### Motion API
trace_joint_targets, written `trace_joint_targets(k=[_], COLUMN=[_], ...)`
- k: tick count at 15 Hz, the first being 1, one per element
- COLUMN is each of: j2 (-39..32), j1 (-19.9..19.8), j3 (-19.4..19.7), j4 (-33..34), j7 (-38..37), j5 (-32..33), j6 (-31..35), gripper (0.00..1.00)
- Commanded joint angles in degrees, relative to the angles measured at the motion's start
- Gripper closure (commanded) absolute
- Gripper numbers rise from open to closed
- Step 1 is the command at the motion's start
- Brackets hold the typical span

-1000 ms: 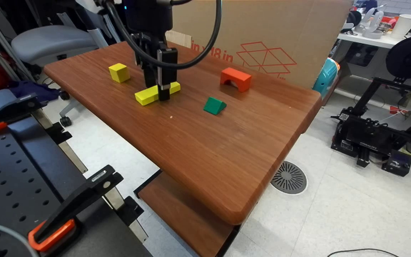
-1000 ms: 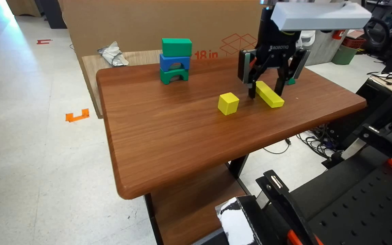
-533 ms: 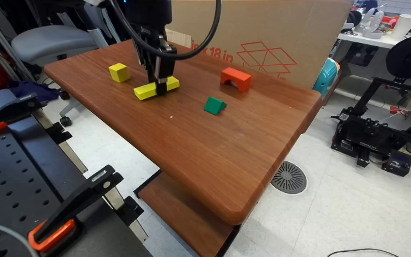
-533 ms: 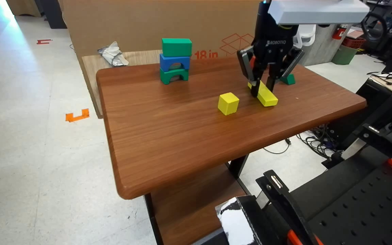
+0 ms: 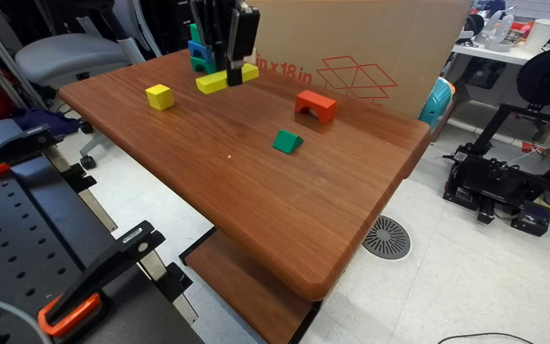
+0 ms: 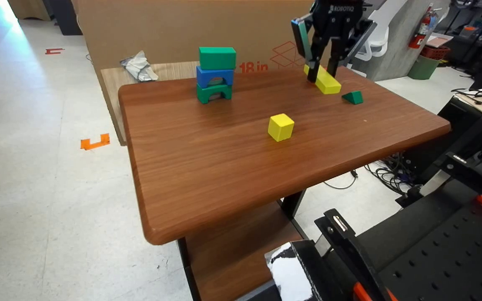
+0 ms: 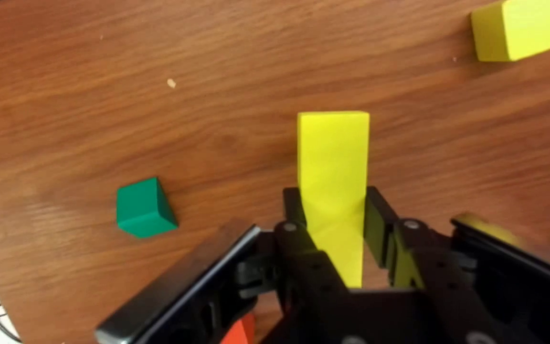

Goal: Move the yellow rectangular block backward

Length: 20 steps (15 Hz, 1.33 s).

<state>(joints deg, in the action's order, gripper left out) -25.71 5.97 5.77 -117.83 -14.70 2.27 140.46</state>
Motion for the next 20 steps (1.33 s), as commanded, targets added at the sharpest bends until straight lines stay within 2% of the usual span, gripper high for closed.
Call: trace_joint_targets(k=[1, 8, 20], j2=[0.7, -6.0, -20.0], j1=[-1.6, -1.8, -1.3], j3=[-0.9, -1.1, -0.8], j4=[5.4, 15.9, 28.6], j7=[2.5, 4.8, 7.1], j5=[0.6, 1.9, 3.7], j6=[-5.2, -9.9, -11.8], gripper=[0.92, 0.92, 0.92])
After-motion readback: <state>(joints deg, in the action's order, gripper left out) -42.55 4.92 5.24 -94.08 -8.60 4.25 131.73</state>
